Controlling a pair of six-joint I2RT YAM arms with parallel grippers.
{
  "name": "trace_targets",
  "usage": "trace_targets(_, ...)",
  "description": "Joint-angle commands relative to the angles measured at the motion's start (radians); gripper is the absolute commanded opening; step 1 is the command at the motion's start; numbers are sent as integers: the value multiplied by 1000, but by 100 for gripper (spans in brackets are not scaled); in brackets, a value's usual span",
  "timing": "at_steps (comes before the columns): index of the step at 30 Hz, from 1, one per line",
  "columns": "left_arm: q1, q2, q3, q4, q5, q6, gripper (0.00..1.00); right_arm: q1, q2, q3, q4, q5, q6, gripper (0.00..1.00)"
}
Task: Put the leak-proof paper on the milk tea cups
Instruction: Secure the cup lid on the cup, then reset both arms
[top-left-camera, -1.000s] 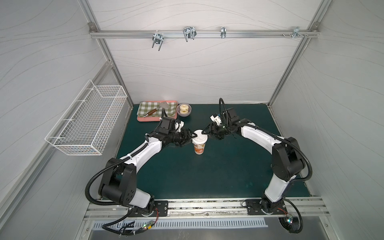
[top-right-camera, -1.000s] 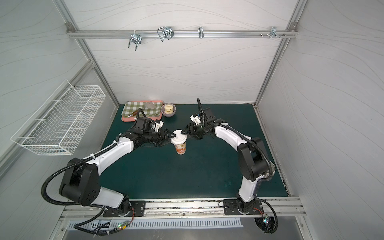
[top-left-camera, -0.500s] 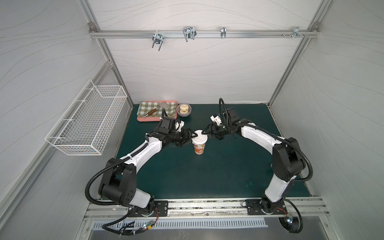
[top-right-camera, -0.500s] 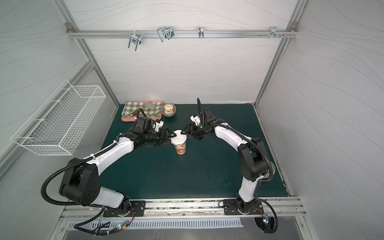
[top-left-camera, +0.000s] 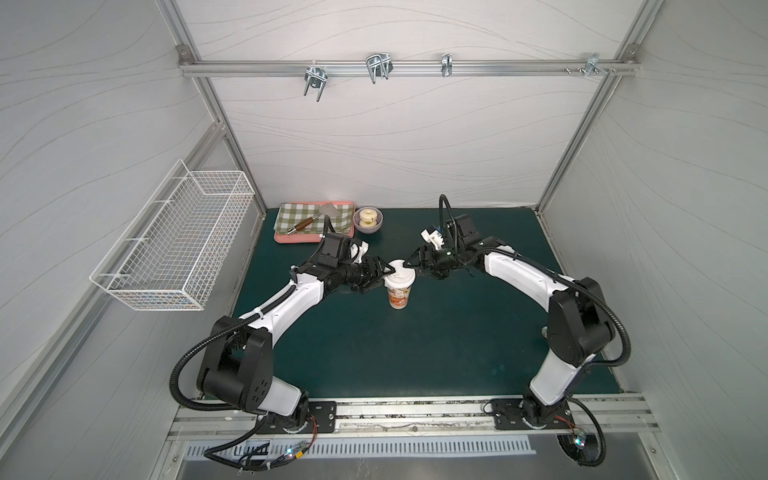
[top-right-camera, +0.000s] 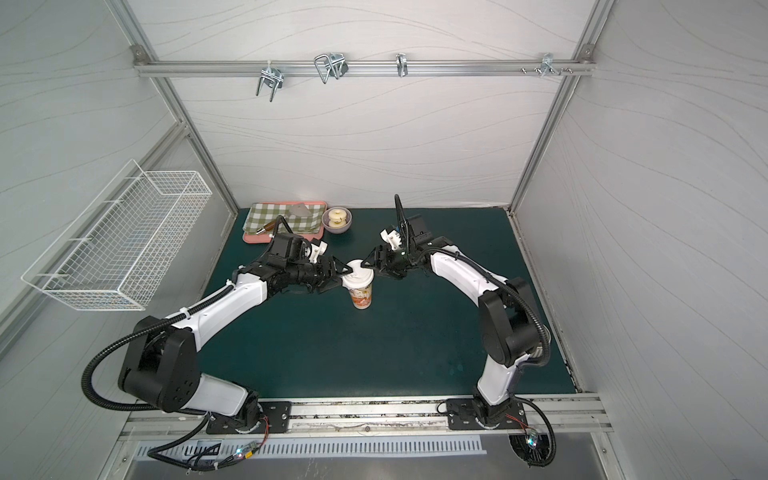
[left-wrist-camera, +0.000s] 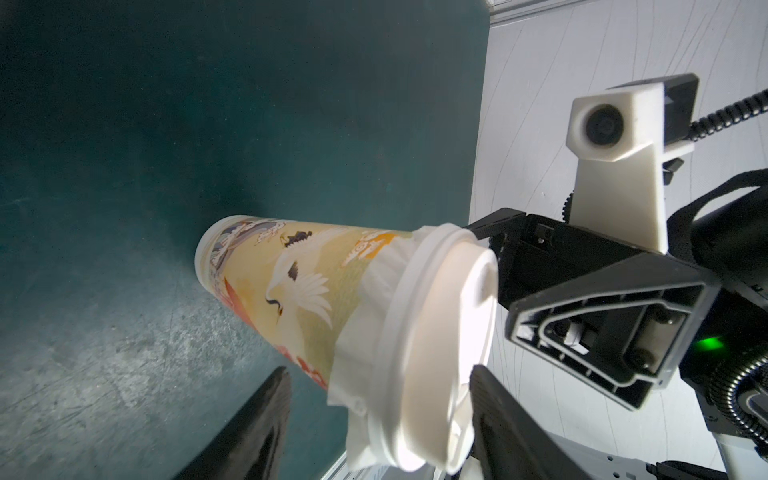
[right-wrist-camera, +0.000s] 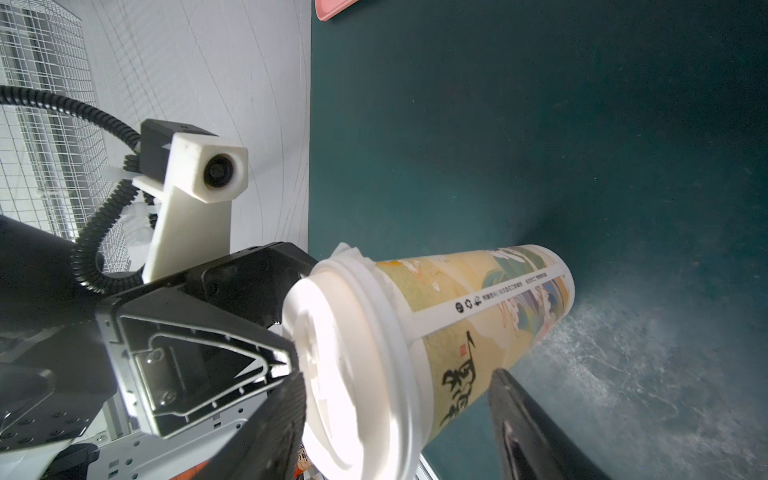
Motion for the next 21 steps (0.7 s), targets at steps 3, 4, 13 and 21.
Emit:
trace_targets(3, -2, -70, 114, -83, -18, 37, 73, -25, -113, 7, -51, 23, -25, 74)
trace_targets(4, 3, -82, 130, -109, -28, 48, 76, -33, -133, 4, -63, 34, -36, 75)
trace_targets(13, 155, -268, 128, -318, -440, 205, 99, -178, -422, -166, -126, 381, -165, 99)
trace_targets(21, 202, -306, -122, -125, -1203, 435, 99, -253, -574, -428, 78, 853, -353, 99)
